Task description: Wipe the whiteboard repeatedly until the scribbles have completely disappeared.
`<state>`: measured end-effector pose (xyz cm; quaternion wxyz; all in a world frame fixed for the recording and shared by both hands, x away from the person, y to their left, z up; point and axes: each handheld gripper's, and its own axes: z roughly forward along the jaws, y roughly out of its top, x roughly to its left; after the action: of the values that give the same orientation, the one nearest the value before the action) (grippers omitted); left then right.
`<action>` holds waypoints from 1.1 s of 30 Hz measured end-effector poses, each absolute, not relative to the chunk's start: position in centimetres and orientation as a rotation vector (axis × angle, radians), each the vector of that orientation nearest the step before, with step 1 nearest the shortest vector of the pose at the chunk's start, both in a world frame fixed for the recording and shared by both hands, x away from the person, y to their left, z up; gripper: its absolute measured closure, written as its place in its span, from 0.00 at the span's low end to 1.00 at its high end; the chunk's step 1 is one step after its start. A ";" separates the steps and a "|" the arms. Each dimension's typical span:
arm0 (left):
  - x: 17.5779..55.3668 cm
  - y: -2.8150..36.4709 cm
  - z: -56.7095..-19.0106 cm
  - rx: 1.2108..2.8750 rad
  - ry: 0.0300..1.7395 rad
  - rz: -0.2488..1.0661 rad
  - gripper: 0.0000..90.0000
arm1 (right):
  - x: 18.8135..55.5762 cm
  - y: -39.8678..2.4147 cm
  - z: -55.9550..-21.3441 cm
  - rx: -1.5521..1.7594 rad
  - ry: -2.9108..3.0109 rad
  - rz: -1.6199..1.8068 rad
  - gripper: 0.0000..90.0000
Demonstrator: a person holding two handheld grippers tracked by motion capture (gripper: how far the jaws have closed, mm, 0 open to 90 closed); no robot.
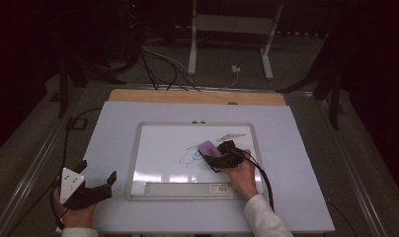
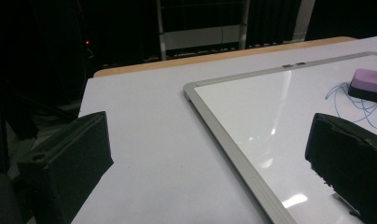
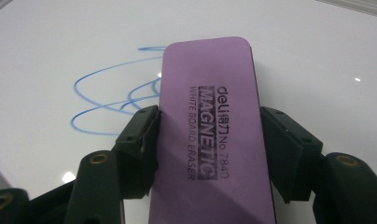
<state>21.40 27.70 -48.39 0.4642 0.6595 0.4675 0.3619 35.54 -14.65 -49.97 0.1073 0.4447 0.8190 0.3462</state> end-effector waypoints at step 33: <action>21.4 27.7 -48.3 1.613 1.154 0.886 0.01 | 36.1 -14.9 -49.9 1.410 2.290 0.951 0.46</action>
<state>21.39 27.74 -48.34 0.4660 0.6569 0.4702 0.3610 36.11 -14.86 -49.93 0.1441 0.4892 0.7944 0.3299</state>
